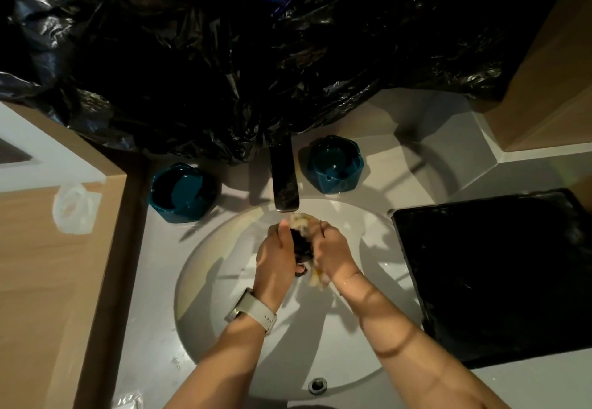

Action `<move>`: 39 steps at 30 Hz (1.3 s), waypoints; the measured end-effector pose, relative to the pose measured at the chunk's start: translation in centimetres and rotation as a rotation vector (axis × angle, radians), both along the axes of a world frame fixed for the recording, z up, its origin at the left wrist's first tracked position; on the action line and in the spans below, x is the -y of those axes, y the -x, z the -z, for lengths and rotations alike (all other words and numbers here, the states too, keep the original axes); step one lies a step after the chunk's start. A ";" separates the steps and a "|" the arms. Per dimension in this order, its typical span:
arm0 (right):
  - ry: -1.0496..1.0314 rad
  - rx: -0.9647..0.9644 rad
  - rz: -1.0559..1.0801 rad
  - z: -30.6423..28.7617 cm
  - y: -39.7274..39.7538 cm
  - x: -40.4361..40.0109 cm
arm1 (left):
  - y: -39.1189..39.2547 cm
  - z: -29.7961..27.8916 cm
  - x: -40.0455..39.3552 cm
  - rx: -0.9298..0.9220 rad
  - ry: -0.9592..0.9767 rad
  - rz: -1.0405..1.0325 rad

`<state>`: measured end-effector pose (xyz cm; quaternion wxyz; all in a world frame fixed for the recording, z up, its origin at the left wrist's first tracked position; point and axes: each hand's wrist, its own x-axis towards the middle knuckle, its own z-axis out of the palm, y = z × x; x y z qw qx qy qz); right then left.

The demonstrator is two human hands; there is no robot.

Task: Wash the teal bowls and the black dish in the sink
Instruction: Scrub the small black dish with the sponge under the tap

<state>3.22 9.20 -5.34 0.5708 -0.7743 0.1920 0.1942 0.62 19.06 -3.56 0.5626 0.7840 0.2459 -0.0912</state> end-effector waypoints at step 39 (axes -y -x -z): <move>0.209 0.058 -0.308 -1.0 -1.8 2.4 | -1.0 -0.9 -4.0 -0.079 0.434 0.293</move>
